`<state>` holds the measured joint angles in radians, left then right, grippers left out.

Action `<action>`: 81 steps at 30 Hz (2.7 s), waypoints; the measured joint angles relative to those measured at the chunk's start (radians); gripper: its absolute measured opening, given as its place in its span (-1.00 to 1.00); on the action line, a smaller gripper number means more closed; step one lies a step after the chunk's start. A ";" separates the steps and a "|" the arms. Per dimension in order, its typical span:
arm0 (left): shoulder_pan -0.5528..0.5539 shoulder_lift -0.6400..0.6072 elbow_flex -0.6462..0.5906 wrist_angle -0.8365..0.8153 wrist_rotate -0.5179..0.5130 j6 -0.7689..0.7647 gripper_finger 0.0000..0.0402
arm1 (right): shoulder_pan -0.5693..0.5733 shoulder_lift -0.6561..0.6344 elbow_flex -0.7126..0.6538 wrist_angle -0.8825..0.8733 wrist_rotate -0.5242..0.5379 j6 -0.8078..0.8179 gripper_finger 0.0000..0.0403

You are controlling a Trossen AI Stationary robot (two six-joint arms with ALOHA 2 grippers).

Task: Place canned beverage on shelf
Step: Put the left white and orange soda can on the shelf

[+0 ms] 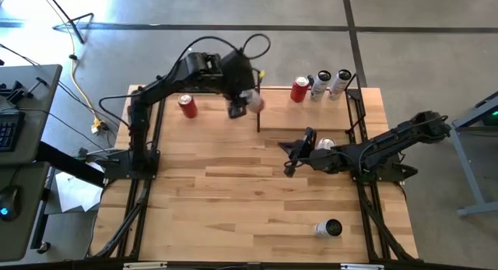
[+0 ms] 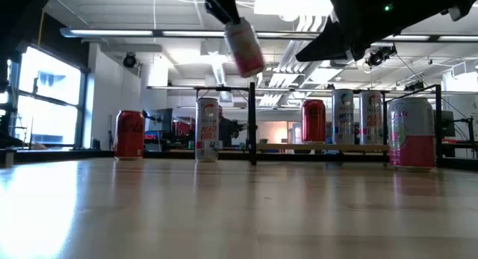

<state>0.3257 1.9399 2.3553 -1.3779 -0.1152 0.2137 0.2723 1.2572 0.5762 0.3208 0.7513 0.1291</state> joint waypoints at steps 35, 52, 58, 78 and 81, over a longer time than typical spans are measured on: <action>0.051 0.306 -0.008 0.244 0.082 0.195 0.14 | 0.104 0.000 0.000 -0.021 -0.026 -0.022 -1.00; 0.047 0.368 -0.006 0.319 0.170 0.250 0.14 | 0.104 0.000 0.000 -0.201 0.095 0.125 -1.00; 0.047 0.363 -0.006 0.256 0.157 0.263 0.14 | 0.104 -0.002 0.000 -0.174 0.095 0.125 -1.00; 0.049 0.337 -0.002 0.195 0.112 0.286 0.14 | 0.104 -0.002 0.000 -0.135 0.095 0.098 -1.00; 0.050 0.337 -0.002 0.193 0.118 0.284 0.14 | 0.104 -0.002 0.000 -0.133 0.095 0.098 -1.00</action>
<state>0.3756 2.2773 2.3531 -1.1851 0.0032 0.4979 0.3759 1.2549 0.5762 0.1877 0.8465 0.2272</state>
